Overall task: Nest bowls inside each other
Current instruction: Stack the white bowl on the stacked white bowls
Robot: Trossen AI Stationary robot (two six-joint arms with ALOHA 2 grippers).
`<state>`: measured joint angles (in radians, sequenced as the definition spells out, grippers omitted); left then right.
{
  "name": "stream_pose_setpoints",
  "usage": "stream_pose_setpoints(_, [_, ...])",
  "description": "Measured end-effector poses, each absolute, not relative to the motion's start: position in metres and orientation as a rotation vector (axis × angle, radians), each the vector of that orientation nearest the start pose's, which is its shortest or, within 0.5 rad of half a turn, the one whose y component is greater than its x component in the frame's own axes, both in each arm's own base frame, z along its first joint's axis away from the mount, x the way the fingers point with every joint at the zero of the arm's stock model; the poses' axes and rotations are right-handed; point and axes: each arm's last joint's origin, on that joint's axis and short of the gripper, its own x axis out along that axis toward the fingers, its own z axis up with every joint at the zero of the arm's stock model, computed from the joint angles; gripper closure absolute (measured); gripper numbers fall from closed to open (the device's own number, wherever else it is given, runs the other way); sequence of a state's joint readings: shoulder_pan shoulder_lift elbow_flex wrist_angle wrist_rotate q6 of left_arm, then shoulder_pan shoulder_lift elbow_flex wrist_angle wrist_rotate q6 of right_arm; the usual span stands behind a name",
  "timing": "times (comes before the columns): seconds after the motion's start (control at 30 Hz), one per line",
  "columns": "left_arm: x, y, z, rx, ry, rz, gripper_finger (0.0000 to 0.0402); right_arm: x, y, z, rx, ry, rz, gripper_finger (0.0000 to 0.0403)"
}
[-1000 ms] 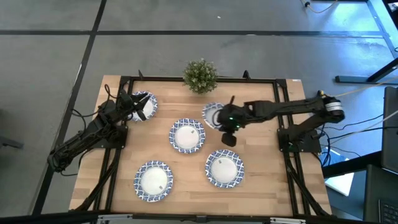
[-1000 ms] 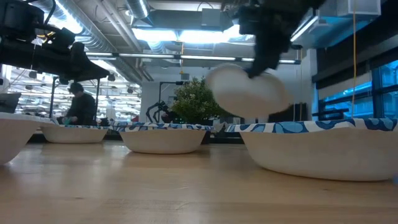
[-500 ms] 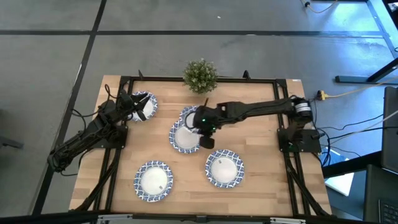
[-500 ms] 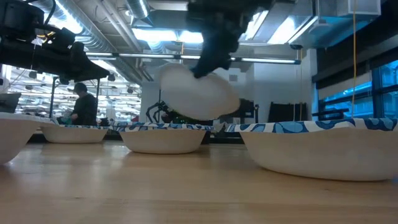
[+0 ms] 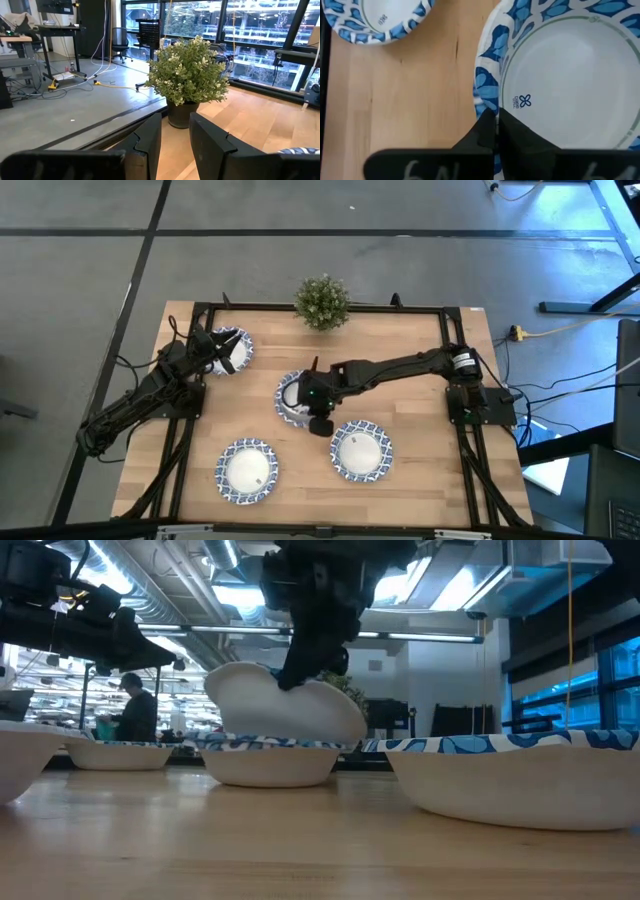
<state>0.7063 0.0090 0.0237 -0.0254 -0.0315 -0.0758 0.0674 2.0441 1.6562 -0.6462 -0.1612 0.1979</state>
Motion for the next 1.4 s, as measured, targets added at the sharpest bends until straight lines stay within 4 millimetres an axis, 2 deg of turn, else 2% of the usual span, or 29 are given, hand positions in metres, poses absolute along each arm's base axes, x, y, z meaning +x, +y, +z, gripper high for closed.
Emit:
stream_pose_setpoints(0.17, [0.073,0.064,0.168,-0.076,-0.018,0.738,0.0306,0.442,0.035,0.221,0.257,1.003,0.098,0.0382])
stream_pose_setpoints(0.57, [0.073,0.064,0.168,-0.076,-0.018,0.738,0.0306,0.444,0.036,0.222,0.295,0.988,0.109,0.0302])
stream_pose_setpoints(0.77, [0.073,0.064,0.168,-0.076,-0.018,0.738,0.0306,0.443,0.036,0.222,0.271,0.996,0.126,0.0288])
stream_pose_setpoints(0.9, [0.073,0.064,0.168,-0.076,-0.018,0.738,0.0306,0.436,0.036,0.221,0.236,1.063,0.167,0.0287])
stream_pose_setpoints(1.2, [0.073,0.064,0.168,-0.076,-0.018,0.738,0.0306,0.417,0.035,0.216,0.201,1.245,0.109,0.0287])
stream_pose_setpoints(1.4, [0.073,0.064,0.168,-0.076,-0.018,0.739,0.0306,0.397,0.044,0.237,0.155,1.227,0.073,0.0287])
